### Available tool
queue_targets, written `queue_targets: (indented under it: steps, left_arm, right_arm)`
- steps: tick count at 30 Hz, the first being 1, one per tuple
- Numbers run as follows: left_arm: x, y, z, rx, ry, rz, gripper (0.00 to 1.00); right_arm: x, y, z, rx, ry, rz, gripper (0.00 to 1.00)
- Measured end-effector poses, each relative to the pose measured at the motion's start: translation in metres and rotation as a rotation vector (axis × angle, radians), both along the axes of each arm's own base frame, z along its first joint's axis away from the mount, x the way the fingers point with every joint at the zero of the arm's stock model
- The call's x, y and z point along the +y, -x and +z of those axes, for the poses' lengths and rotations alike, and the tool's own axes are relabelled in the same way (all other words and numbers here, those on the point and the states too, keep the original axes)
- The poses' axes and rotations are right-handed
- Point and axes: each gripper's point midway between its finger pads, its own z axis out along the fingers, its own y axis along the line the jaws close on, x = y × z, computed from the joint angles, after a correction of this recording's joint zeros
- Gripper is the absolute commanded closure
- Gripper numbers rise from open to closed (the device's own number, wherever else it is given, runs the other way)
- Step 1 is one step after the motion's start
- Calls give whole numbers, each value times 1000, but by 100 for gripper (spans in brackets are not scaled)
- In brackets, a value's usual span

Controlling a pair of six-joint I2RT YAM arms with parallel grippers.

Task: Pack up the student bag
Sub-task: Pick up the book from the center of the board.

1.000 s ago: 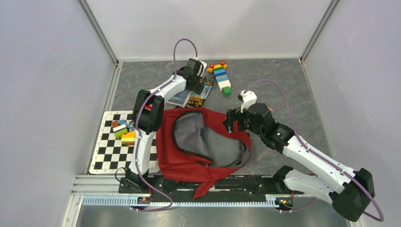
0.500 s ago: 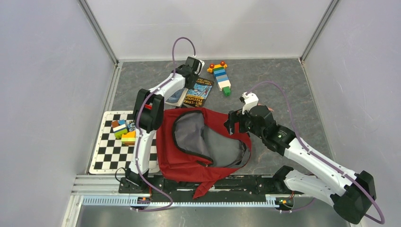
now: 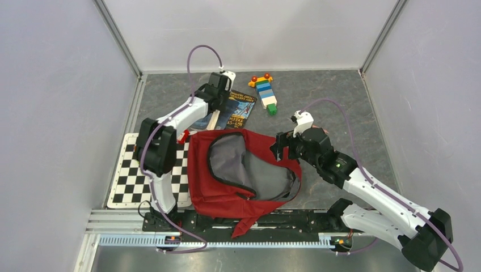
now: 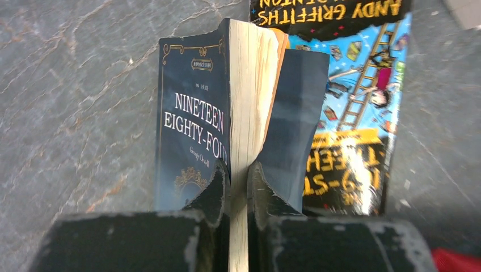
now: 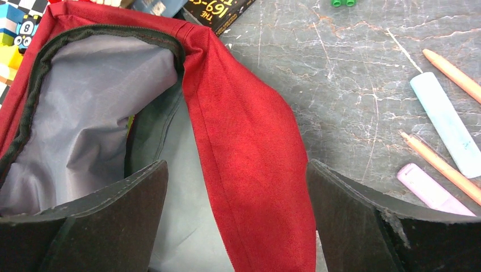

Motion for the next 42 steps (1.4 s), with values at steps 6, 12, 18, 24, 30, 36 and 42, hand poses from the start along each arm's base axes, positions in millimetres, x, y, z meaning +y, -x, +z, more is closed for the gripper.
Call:
queue_targets:
  steps: [6, 12, 18, 24, 30, 36, 42]
  left_arm:
    - [3, 34, 75, -115, 161, 15, 98]
    - [2, 84, 181, -287, 390, -32, 98]
    - [-4, 152, 234, -342, 605, -152, 98]
    - [-16, 218, 235, -251, 791, -270, 98]
    - [-25, 270, 250, -190, 979, -371, 98]
    - [-30, 298, 275, -195, 1073, -470, 98]
    - [-25, 311, 284, -219, 1089, -485, 98]
  right_arm:
    - [-7, 1, 4, -28, -6, -19, 2]
    - [-8, 2, 15, -87, 7, 17, 2]
    - [5, 8, 46, -188, -67, 115, 2]
    - [35, 24, 85, -276, -217, 295, 2]
    - [55, 50, 134, -369, -394, 451, 2]
    - [49, 65, 172, -464, -493, 472, 2]
    - [23, 63, 186, -535, -537, 341, 2]
